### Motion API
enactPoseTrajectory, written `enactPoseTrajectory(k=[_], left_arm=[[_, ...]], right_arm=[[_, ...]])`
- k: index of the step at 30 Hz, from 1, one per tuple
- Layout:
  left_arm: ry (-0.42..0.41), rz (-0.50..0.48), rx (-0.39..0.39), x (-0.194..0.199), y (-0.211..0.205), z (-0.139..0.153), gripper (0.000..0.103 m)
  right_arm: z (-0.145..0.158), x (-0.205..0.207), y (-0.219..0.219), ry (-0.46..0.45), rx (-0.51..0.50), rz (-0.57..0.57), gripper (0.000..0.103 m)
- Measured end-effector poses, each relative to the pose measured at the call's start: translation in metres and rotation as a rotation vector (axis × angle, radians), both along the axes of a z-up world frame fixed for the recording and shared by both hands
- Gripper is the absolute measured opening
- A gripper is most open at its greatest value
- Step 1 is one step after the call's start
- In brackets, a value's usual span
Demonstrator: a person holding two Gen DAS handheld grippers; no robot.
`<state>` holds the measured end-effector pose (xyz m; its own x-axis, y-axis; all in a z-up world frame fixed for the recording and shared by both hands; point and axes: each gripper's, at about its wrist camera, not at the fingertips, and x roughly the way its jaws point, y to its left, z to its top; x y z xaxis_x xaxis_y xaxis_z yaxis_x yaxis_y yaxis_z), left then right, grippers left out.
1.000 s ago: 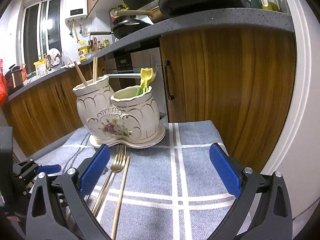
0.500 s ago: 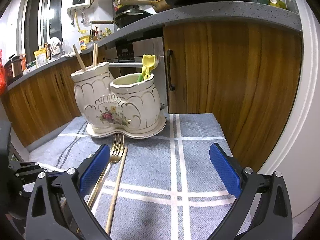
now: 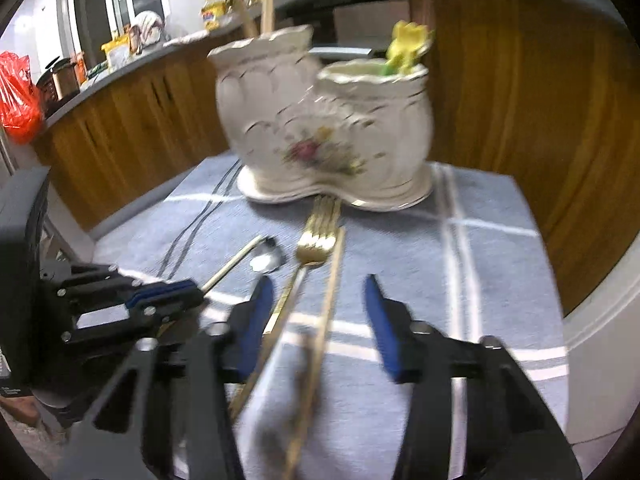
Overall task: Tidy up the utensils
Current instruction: 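Grasp a chopstick with the left tool while the right grasps the gold fork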
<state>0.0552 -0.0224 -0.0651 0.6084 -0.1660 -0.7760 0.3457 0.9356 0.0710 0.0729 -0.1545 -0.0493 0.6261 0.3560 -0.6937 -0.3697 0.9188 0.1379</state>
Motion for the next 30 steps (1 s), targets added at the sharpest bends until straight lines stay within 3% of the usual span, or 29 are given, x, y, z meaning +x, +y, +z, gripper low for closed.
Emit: enactPoseTrajectory(k=[6, 14, 16, 22, 30], left_arm=[[-0.005, -0.005, -0.004, 0.001, 0.002, -0.001, 0.005], [0.003, -0.012, -0.031, 0.003, 0.006, 0.000, 0.005], [0.002, -0.013, -0.028, 0.003, 0.005, 0.000, 0.005], [0.001, -0.018, -0.038, 0.004, 0.007, -0.002, 0.005], [0.005, -0.018, -0.062, 0.005, 0.009, -0.001, 0.005]], right_arm=[[-0.013, 0.009, 0.028, 0.077, -0.075, 0.012, 0.022], [-0.020, 0.027, 0.045, 0.134, -0.164, -0.016, 0.020], [-0.020, 0.028, 0.049, 0.141, -0.171, -0.010, 0.013], [-0.021, 0.030, 0.040, 0.174, -0.085, -0.038, 0.007], [-0.014, -0.002, 0.018, 0.128, 0.027, -0.029, 0.006]])
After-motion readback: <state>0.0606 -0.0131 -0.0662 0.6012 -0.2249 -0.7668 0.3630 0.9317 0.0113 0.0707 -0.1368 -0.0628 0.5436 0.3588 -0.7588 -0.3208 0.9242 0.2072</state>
